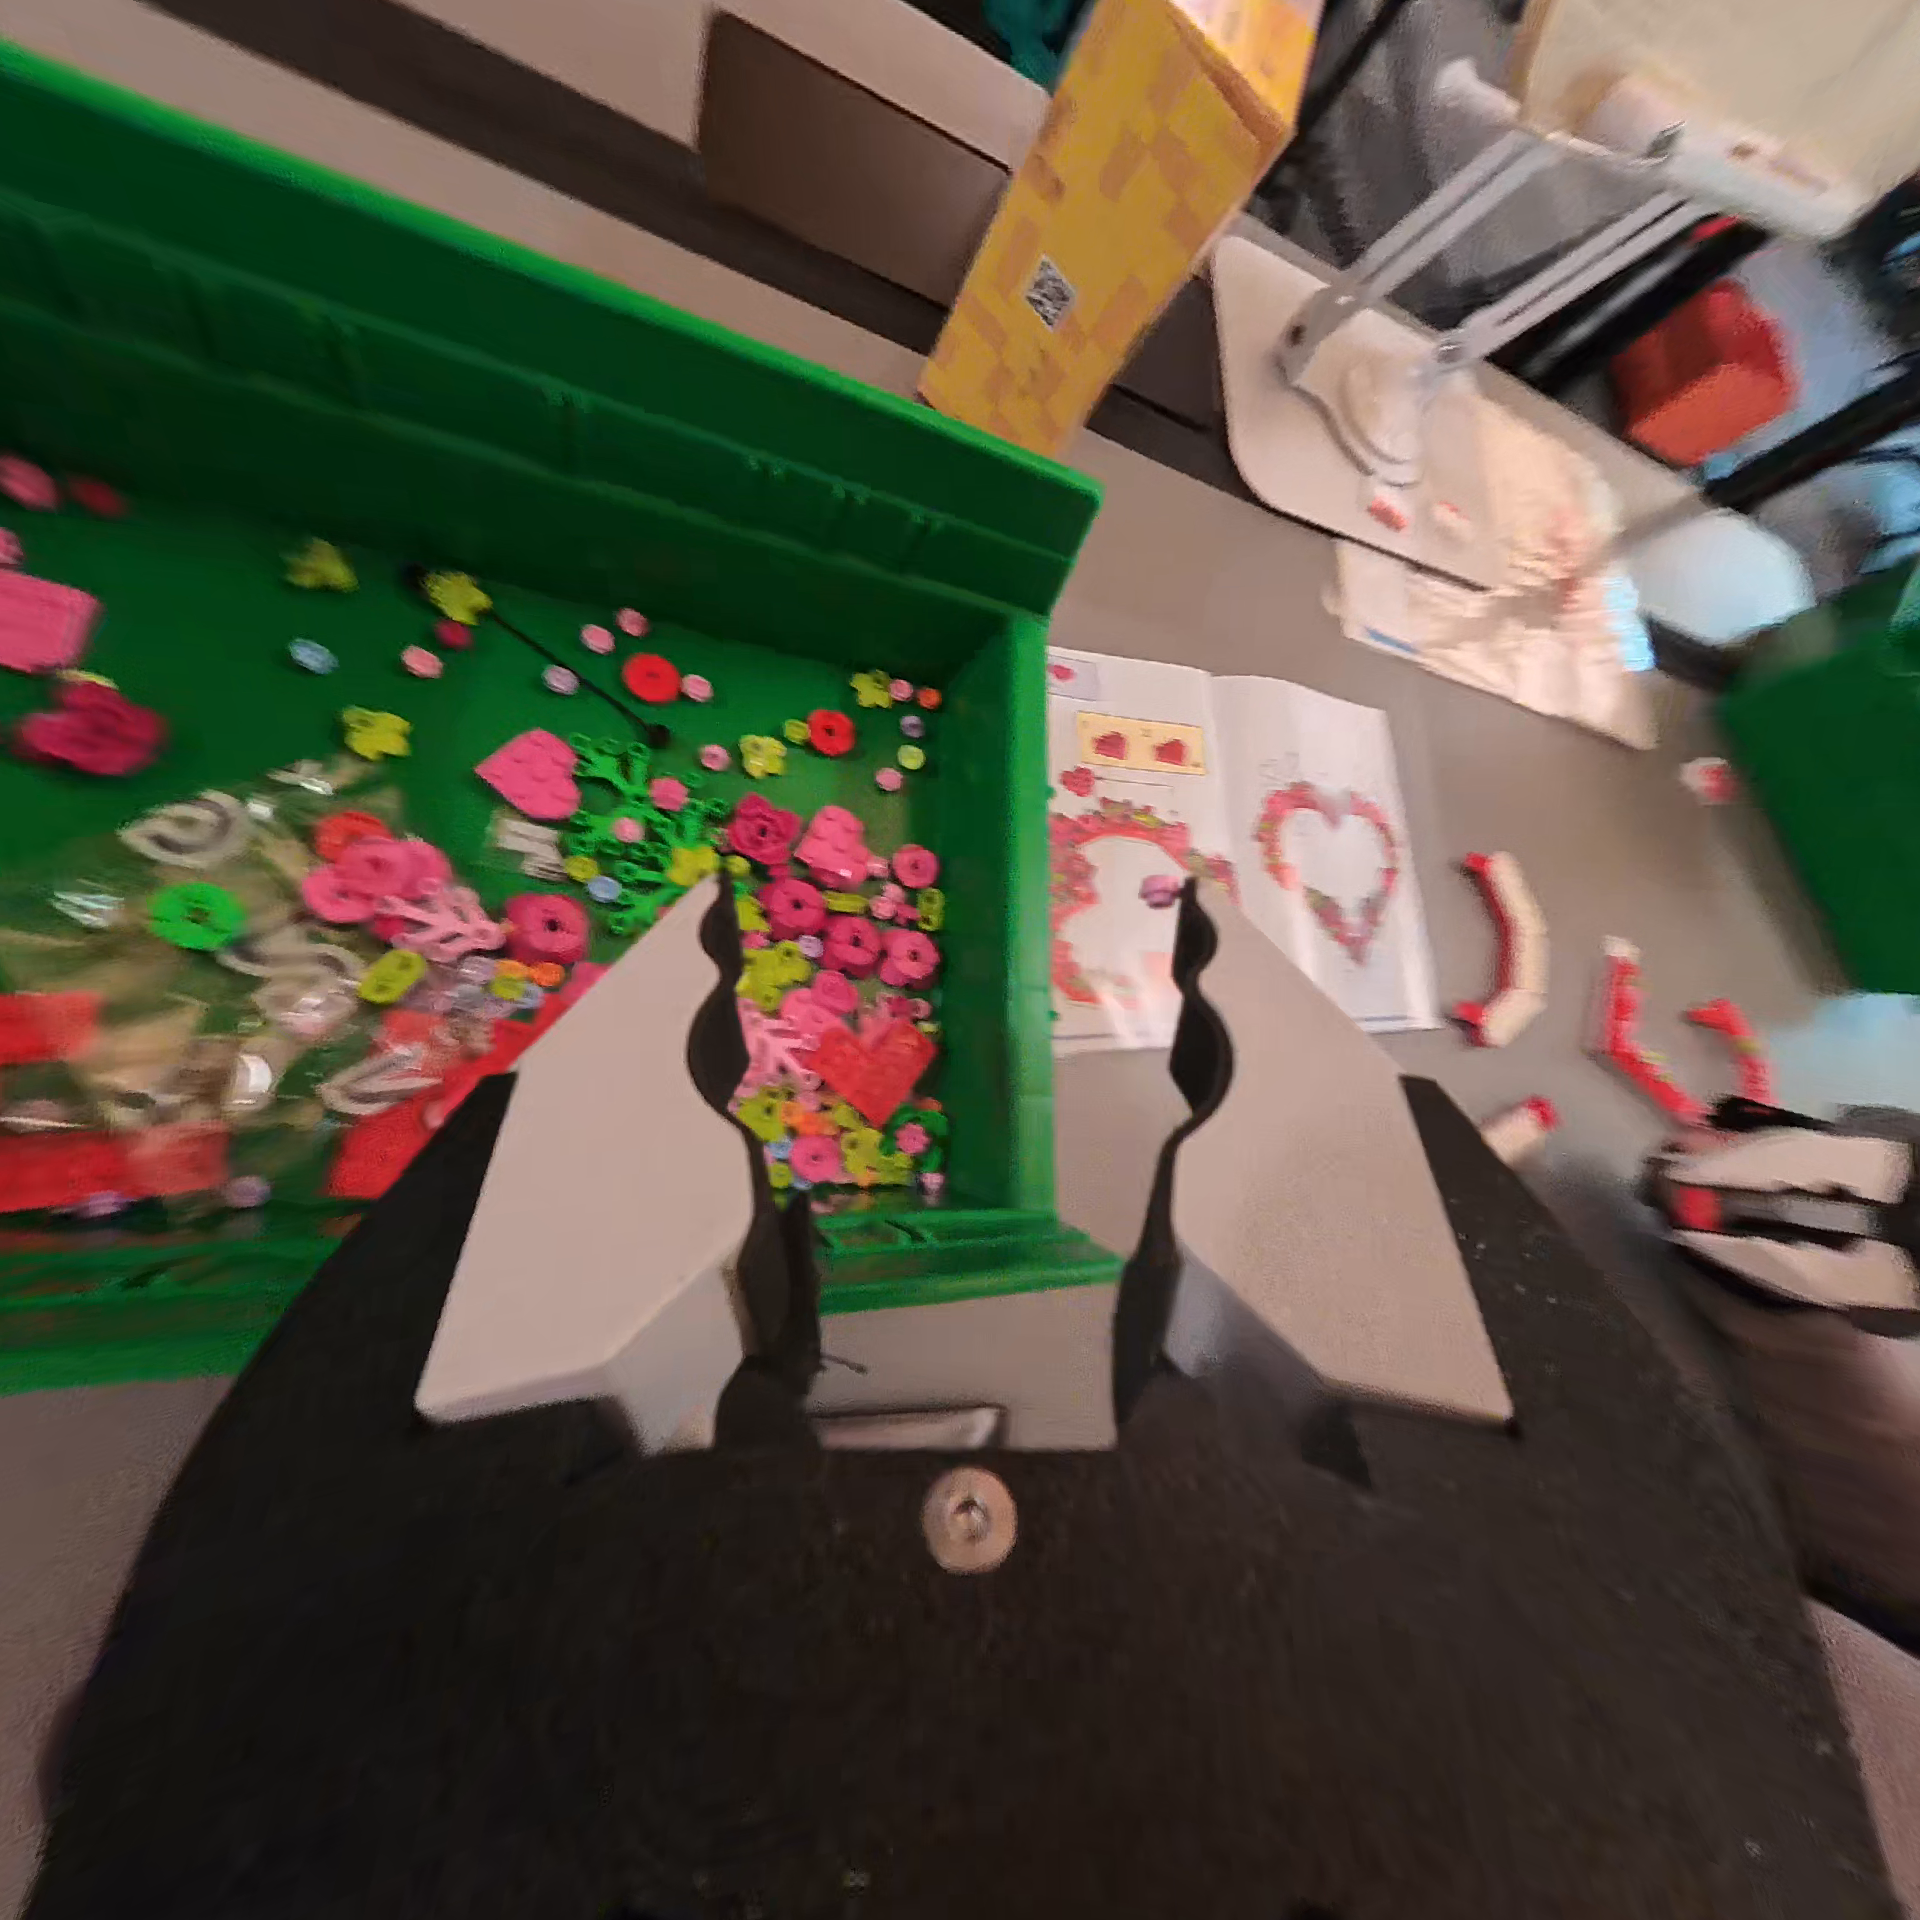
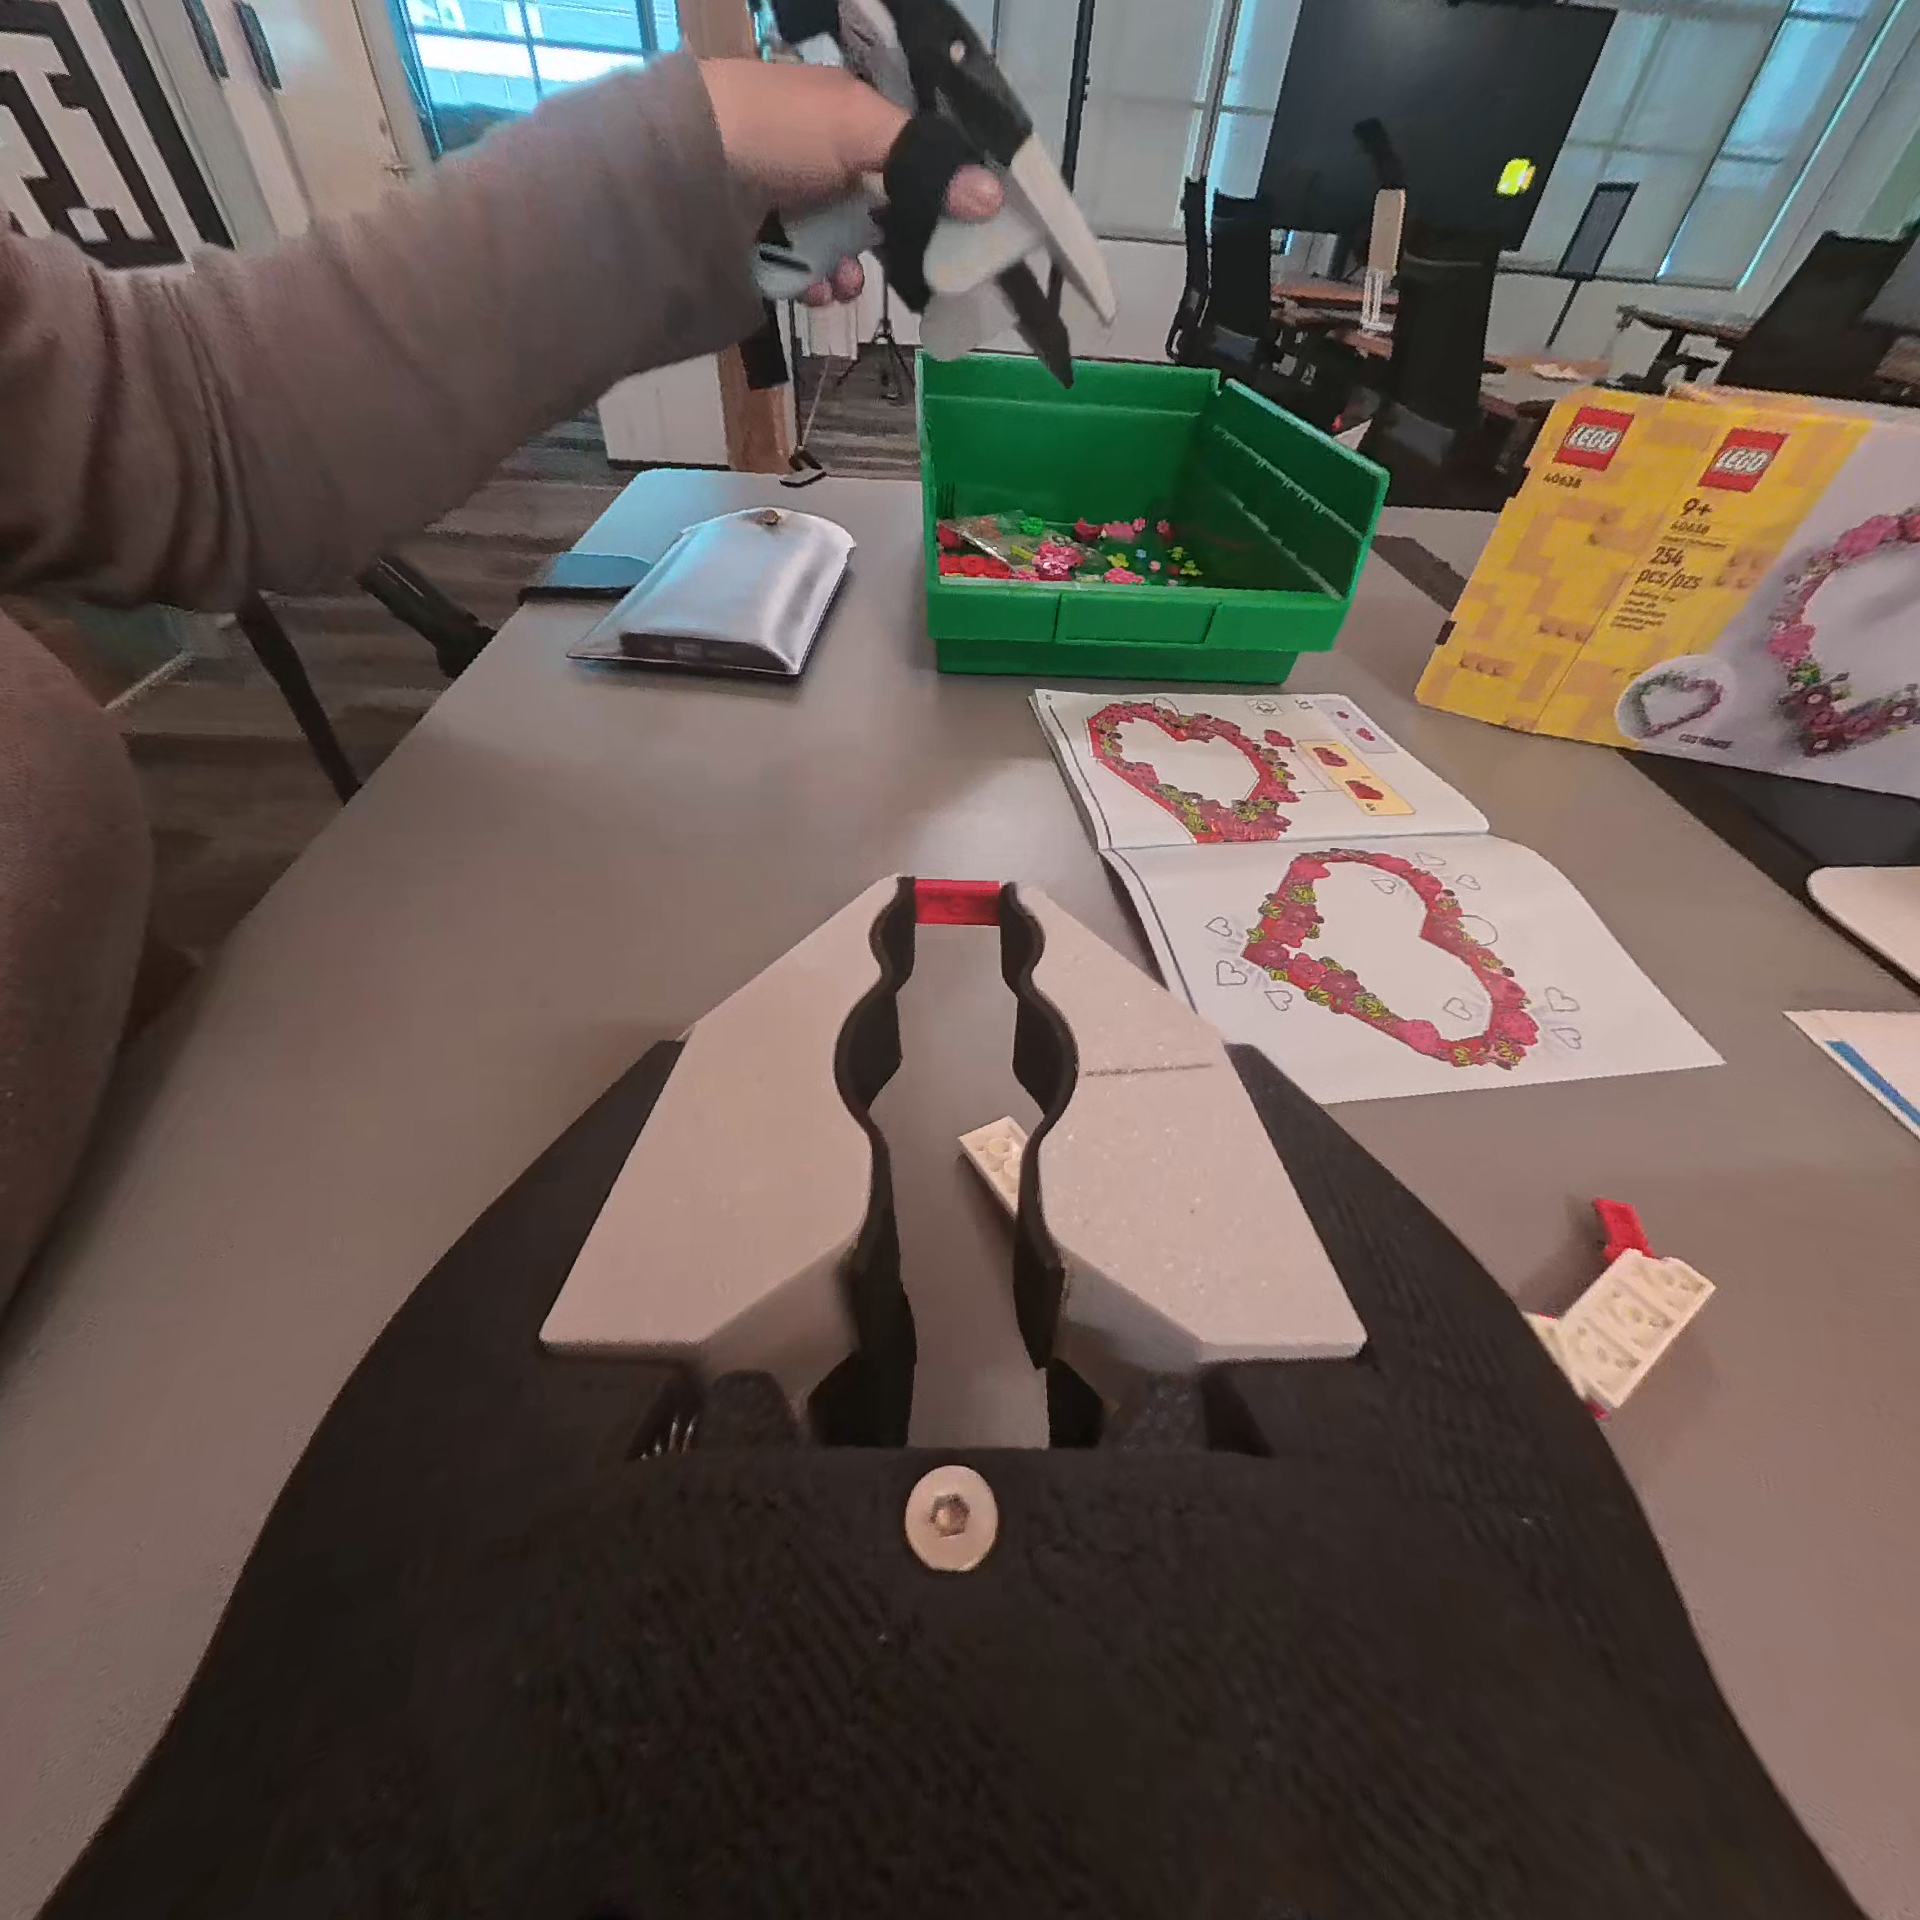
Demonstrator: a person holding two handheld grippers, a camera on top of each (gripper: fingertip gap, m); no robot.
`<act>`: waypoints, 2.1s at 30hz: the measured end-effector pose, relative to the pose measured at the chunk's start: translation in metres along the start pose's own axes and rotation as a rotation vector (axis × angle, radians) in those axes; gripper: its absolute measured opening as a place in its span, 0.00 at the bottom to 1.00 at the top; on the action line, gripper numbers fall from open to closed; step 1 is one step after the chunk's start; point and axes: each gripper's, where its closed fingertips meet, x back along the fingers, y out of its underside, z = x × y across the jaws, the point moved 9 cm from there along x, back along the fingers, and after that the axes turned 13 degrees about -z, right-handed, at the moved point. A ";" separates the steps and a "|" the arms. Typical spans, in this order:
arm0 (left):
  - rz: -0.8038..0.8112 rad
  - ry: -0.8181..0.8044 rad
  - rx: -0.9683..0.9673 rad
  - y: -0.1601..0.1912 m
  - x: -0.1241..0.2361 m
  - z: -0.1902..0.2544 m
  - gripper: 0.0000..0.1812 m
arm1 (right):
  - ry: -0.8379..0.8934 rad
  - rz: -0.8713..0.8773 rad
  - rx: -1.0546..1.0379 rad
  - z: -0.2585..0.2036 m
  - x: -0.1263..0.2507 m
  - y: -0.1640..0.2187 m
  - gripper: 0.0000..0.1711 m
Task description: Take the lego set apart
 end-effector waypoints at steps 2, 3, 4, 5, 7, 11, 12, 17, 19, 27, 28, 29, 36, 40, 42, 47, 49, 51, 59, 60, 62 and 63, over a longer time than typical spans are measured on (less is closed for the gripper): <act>-0.042 0.139 0.029 -0.003 0.000 0.000 0.49 | -0.006 0.000 -0.005 0.000 -0.001 0.001 0.09; -0.069 0.224 0.045 -0.004 0.000 0.001 0.51 | -0.010 -0.001 -0.006 0.000 -0.001 0.001 0.09; -0.093 0.303 0.072 -0.005 -0.001 0.001 0.52 | -0.013 -0.003 -0.006 -0.001 -0.001 0.001 0.09; -0.119 0.355 0.099 -0.006 -0.002 0.000 0.52 | -0.015 -0.005 -0.004 -0.001 -0.001 0.002 0.09; -0.196 0.337 0.139 -0.004 -0.006 -0.007 0.55 | -0.020 -0.010 0.000 -0.002 -0.002 0.002 0.09; -0.256 0.411 0.127 -0.004 -0.011 -0.001 0.52 | -0.017 -0.014 0.009 -0.003 -0.004 0.003 0.09; -0.259 0.472 0.118 -0.004 -0.011 0.005 0.52 | -0.017 -0.013 0.010 -0.004 -0.004 0.003 0.09; -0.257 0.486 0.089 -0.006 -0.013 0.011 0.49 | -0.019 -0.009 0.008 -0.005 -0.004 0.004 0.09; -0.228 0.384 0.062 -0.010 -0.012 0.005 0.39 | -0.023 -0.012 0.006 -0.005 -0.004 0.005 0.09; -0.259 -0.103 -0.035 -0.015 -0.007 -0.019 0.02 | -0.034 -0.021 0.004 -0.006 -0.007 0.006 0.09; -0.250 -0.104 -0.023 -0.017 -0.008 -0.020 0.03 | -0.037 -0.024 0.005 -0.006 -0.007 0.007 0.09; -0.238 -0.127 -0.006 -0.018 -0.008 -0.023 0.13 | -0.038 -0.027 0.007 -0.006 -0.008 0.007 0.09; -0.323 -0.124 -0.003 -0.009 -0.014 -0.025 0.02 | -0.047 -0.040 0.020 -0.009 -0.010 0.008 0.09; -0.390 -0.129 0.023 -0.002 -0.016 -0.022 0.25 | -0.053 -0.044 0.017 -0.010 -0.011 0.009 0.09; -0.435 -0.167 -0.004 0.002 -0.015 -0.020 0.27 | -0.054 -0.045 0.018 -0.010 -0.011 0.009 0.09; -0.606 -0.195 -0.048 0.015 -0.016 -0.010 0.34 | -0.055 -0.042 0.012 -0.009 -0.011 0.009 0.09; -0.670 -0.204 -0.058 0.019 -0.015 -0.006 0.39 | -0.055 -0.041 0.009 -0.008 -0.011 0.009 0.09; -0.728 -0.219 -0.063 0.021 -0.012 -0.002 0.44 | -0.055 -0.042 0.009 -0.008 -0.011 0.009 0.09; -0.840 -0.280 -0.095 0.016 -0.005 0.008 0.53 | -0.052 -0.050 0.017 -0.008 -0.011 0.010 0.09; -0.845 -0.286 -0.092 0.014 -0.004 0.009 0.53 | -0.052 -0.050 0.017 -0.008 -0.011 0.010 0.09; -0.856 -0.293 -0.086 0.013 -0.004 0.009 0.55 | -0.052 -0.051 0.018 -0.008 -0.011 0.010 0.09; -0.861 -0.300 -0.083 0.012 -0.004 0.008 0.55 | -0.053 -0.052 0.019 -0.008 -0.011 0.010 0.09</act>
